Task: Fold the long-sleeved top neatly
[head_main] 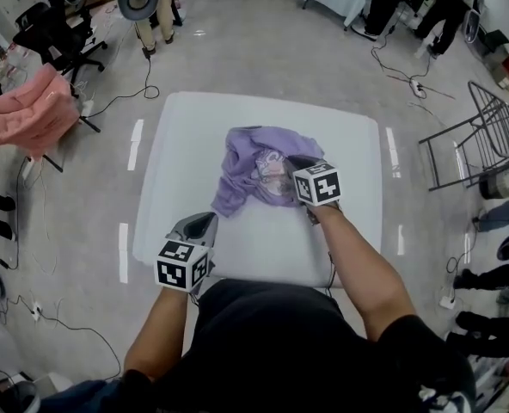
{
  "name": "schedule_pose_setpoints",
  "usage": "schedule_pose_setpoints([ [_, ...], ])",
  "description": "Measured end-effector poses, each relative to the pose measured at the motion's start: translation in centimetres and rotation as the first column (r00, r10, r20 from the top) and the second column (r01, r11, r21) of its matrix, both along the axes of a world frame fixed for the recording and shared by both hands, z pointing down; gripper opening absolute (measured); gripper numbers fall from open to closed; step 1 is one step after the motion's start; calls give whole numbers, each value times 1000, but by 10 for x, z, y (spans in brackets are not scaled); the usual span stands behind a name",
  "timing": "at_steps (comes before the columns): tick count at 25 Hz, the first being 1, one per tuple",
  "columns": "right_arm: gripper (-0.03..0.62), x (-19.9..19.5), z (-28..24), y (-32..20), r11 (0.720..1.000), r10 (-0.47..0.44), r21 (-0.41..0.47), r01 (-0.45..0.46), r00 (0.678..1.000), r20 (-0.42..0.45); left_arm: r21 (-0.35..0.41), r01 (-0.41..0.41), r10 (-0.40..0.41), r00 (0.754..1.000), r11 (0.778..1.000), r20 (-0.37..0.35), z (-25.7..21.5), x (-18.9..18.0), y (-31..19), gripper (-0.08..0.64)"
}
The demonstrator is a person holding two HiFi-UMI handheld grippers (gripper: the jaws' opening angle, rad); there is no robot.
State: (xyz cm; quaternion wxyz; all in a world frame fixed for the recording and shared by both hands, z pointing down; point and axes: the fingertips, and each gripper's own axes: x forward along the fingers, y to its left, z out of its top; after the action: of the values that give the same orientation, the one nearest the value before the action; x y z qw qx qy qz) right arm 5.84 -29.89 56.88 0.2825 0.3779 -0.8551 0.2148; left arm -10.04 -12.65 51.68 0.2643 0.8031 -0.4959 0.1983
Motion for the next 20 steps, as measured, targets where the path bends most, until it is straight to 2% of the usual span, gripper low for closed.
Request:
schedule_pose_setpoints([
  [8,18,13,-20,59,998,-65,13,64,995,79,0,-20,20,1000,1000,8,1,5,-10,6],
  [11,17,21,-22,90,995,-101,1,101,992,81,0,-26,26,1000,1000,17,1,6,-13,6],
  [15,17,32,-4,139,982,-176,-68,178,984,42,-7,-40,41,999,999,28,6,8,-14,6],
  [20,17,33,27,184,950,-254,-185,250,967,4,-17,-81,81,996,997,35,14,12,-25,6],
])
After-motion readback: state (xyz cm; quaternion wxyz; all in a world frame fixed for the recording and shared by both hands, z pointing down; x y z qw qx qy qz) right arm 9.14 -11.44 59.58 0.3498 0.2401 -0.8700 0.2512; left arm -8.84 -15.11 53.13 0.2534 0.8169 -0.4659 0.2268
